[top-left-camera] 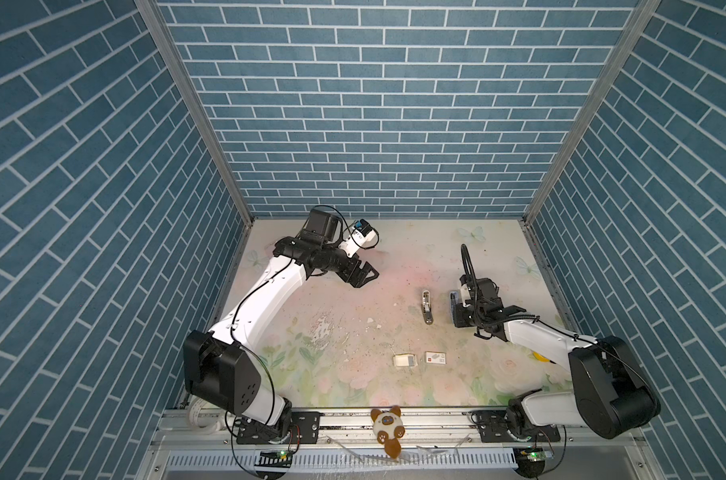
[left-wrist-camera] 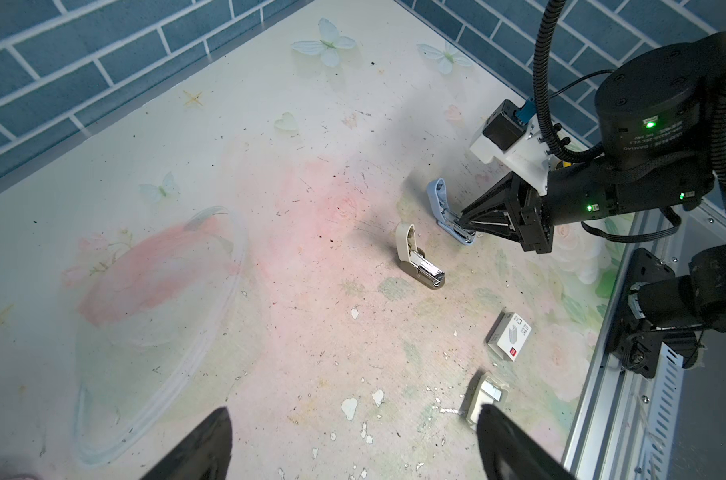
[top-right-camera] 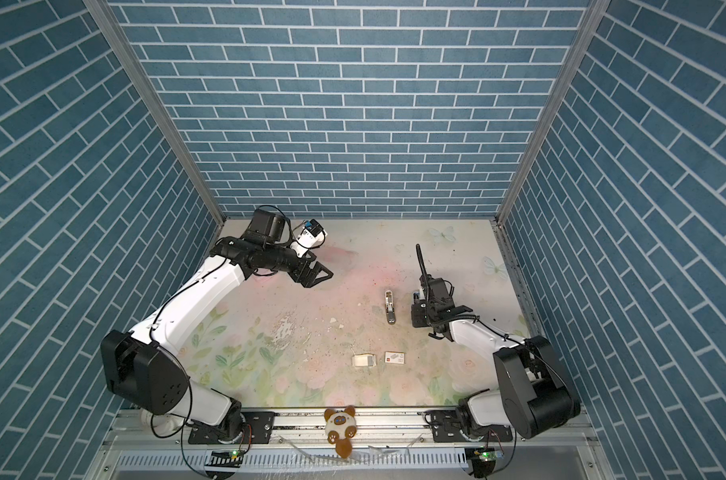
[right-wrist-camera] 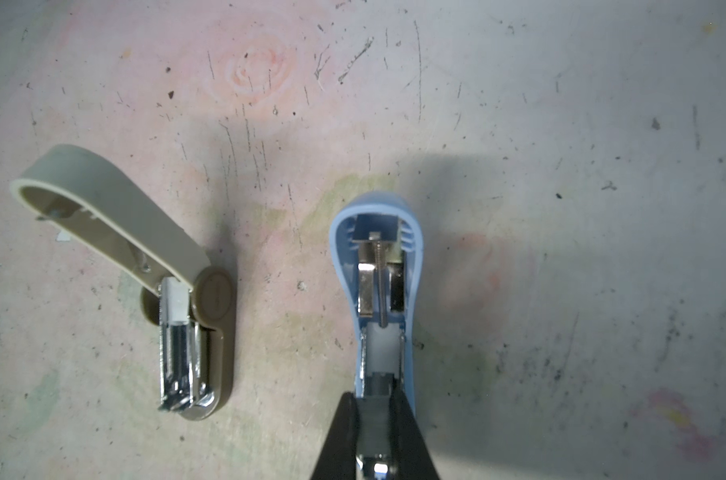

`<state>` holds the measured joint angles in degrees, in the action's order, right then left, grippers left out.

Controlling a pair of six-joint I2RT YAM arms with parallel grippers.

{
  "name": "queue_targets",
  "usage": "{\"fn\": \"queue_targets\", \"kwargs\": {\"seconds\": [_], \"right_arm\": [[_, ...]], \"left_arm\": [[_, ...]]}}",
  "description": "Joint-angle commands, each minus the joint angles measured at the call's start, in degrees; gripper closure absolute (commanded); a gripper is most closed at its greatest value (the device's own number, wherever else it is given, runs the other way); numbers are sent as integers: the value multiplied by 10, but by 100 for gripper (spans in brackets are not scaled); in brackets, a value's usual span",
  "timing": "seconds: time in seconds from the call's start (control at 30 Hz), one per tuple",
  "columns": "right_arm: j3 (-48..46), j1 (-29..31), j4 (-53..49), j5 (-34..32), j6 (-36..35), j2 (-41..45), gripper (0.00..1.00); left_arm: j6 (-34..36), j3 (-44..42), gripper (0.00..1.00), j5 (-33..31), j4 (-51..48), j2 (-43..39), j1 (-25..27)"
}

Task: Load the staples into the stapler
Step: 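Lower the staple strip into the light-blue stapler's channel with the right gripper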

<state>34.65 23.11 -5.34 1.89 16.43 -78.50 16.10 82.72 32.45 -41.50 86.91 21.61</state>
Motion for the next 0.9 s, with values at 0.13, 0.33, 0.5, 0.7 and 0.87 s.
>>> {"fn": "queue_targets", "kwargs": {"seconds": [0.13,0.33,0.5,0.7,0.87], "right_arm": [[13,-3,-7,-10,-17,-7,94],[18,-3,-10,-10,-18,-15,94],[17,-3,-10,-14,-18,-14,94],[13,-3,-6,-15,-18,-4,94],[16,-3,-10,0,-18,-8,93]], "left_arm": [[4,8,7,5,-6,3,-3],[4,4,7,6,-3,4,-3],[4,5,7,5,-4,3,-3],[5,5,7,5,-3,4,-3],[4,6,7,5,-3,6,-3]]}}
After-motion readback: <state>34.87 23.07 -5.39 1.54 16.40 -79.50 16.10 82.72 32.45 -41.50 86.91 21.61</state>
